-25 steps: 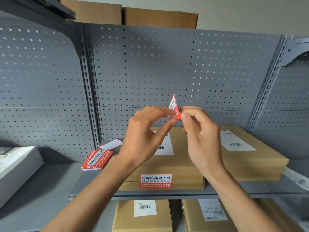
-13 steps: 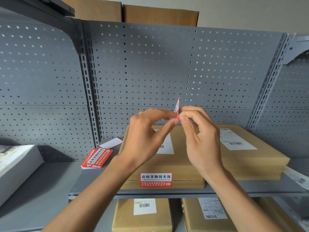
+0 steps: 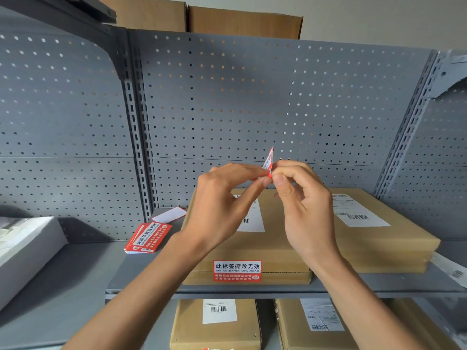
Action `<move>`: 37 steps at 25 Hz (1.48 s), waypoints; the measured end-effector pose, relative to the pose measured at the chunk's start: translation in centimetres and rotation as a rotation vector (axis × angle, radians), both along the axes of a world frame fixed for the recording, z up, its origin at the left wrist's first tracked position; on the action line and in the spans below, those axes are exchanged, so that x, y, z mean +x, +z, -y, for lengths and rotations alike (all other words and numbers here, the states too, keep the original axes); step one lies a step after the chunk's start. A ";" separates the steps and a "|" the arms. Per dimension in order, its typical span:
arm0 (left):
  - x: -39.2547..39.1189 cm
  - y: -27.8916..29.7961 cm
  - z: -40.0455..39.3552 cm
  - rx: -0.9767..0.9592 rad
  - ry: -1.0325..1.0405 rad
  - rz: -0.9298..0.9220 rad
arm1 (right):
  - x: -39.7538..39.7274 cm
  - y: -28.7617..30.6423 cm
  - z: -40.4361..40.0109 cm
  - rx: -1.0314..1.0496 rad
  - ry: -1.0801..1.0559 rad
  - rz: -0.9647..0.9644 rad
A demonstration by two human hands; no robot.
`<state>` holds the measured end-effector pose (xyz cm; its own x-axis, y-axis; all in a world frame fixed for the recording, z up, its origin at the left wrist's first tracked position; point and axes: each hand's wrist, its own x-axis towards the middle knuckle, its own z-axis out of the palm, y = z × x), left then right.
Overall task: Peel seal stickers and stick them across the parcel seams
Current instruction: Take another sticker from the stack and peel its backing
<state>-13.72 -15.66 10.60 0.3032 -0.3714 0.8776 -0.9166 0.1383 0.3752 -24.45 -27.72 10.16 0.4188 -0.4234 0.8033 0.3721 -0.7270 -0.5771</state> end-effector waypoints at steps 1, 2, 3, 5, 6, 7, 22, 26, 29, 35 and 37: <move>0.0 0.0 0.0 0.000 -0.001 0.001 | 0.0 0.0 0.0 0.004 0.005 -0.003; 0.0 0.0 0.0 -0.001 -0.003 0.000 | 0.0 0.0 0.0 0.007 0.009 -0.005; 0.1 0.1 0.0 -0.001 -0.004 -0.003 | 0.0 0.0 0.0 0.009 0.014 -0.007; 0.1 0.1 0.0 -0.001 -0.003 -0.009 | 0.0 0.0 0.0 0.016 0.023 -0.013; 0.1 0.1 0.0 0.001 -0.002 -0.012 | 0.0 0.0 0.0 0.024 0.028 -0.014; 0.1 0.1 0.0 0.003 -0.002 -0.013 | 0.0 0.0 0.0 0.031 0.034 -0.012; 0.0 0.4 0.0 0.060 -0.051 -0.124 | 0.3 0.3 -0.1 -0.115 -0.060 -0.020; 0.2 0.4 0.0 0.070 -0.047 -0.098 | 0.1 0.4 -0.1 -0.179 -0.084 -0.047; 0.2 0.5 -0.1 0.064 -0.031 -0.069 | 0.2 0.6 0.0 -0.207 -0.108 -0.049; 0.5 0.8 0.0 0.051 -0.030 -0.058 | 0.4 0.4 0.3 -0.215 -0.086 -0.024; 0.5 0.8 0.1 0.040 -0.020 -0.048 | 0.5 0.3 0.6 -0.204 -0.079 -0.022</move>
<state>-13.18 -15.71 11.38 0.3367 -0.4122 0.8466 -0.8947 0.1403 0.4241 -23.92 -28.30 10.42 0.4092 -0.2848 0.8669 0.2986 -0.8559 -0.4221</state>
